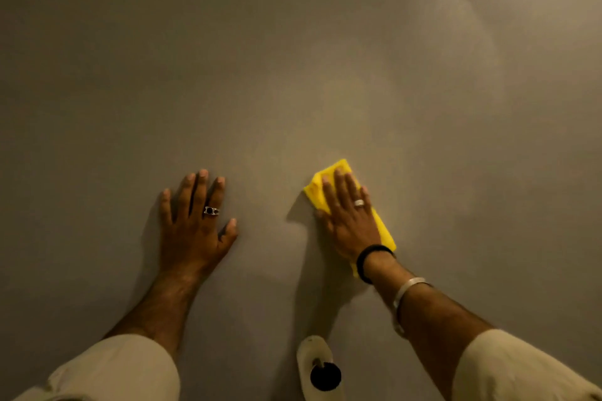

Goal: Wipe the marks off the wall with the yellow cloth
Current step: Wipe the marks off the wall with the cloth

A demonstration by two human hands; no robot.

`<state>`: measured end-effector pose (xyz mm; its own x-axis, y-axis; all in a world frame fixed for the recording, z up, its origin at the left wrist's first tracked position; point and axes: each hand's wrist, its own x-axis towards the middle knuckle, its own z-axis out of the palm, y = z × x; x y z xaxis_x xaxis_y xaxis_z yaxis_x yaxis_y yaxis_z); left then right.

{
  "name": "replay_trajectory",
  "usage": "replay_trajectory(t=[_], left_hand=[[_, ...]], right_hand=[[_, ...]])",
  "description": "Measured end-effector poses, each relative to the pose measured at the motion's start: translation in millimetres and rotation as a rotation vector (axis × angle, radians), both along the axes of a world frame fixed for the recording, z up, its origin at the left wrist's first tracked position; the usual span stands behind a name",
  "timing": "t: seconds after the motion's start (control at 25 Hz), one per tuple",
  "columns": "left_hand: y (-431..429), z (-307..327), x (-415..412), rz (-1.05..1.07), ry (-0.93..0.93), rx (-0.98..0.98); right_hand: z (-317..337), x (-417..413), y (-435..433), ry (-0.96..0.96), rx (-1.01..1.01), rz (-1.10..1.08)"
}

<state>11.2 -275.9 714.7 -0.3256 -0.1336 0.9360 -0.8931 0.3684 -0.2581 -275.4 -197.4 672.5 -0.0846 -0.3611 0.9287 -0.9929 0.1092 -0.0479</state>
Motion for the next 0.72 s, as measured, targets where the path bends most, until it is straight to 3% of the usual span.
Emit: replay_trajectory(t=[0.12, 0.2, 0.32, 0.44, 0.56, 0.72], left_hand=[[5, 4, -7, -0.003, 0.009, 0.010], [11, 18, -33, -0.037, -0.012, -0.030], [17, 43, -81, -0.075, 0.173, -0.017], [11, 42, -97, -0.041, 0.268, -0.026], [8, 39, -90, -0.031, 0.215, -0.037], [10, 39, -96, -0.024, 0.234, -0.027]], right_hand=[[49, -57, 7, -0.221, -0.027, -0.035], [102, -58, 3, -0.268, -0.059, -0.007], [114, -18, -6, -0.056, -0.087, 0.094], [43, -28, -2, 0.236, -0.097, 0.108], [19, -75, 4, 0.086, -0.174, 0.108], [82, -90, 1, -0.080, -0.226, 0.092]])
